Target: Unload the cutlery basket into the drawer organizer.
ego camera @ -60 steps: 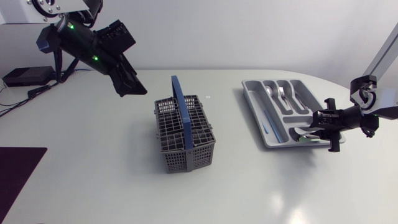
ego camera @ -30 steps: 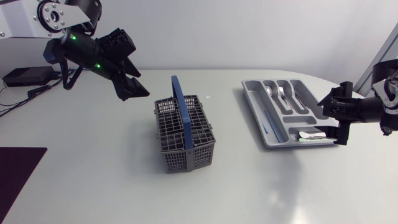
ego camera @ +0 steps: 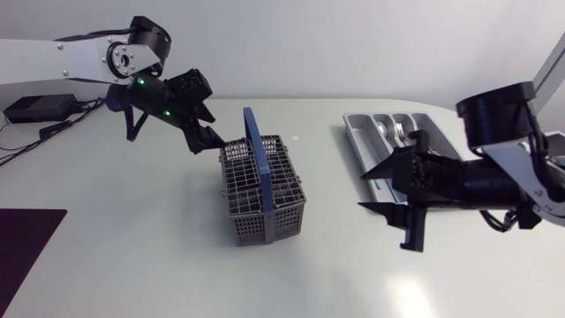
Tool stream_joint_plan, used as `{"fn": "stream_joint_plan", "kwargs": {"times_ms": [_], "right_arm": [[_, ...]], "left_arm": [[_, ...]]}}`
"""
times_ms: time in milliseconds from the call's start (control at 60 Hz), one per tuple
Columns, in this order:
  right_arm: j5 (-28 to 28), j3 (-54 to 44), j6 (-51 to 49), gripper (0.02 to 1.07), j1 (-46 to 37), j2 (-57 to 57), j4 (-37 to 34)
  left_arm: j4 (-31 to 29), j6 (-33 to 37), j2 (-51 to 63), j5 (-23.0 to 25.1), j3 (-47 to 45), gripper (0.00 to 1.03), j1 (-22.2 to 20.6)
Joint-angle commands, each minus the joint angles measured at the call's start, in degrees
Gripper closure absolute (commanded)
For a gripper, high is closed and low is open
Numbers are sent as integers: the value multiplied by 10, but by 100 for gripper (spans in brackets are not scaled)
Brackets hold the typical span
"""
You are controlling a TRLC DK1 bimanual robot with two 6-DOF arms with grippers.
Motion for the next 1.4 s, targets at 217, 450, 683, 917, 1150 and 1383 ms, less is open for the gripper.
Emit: {"fn": "stream_joint_plan", "kwargs": {"times_ms": [217, 450, 683, 917, 1150, 1383], "right_arm": [[9, -22, 138, 102, 140, 60, 48], [17, -18, 174, 102, 204, 139, 112], [32, -8, 179, 102, 198, 218, 189], [35, 27, 177, 102, 132, 264, 229], [33, 58, 178, 102, 90, 280, 256], [34, 85, 179, 102, 59, 292, 258]], "left_arm": [[13, -2, 81, 5, 52, 17, -17], [13, -8, 105, -17, 70, 21, -25], [12, -2, 98, -18, 49, 21, -10], [10, 12, 70, -18, 9, 21, -1], [9, 23, 27, -18, -46, 21, 3], [5, 21, -35, -17, -116, 21, -15]]}}
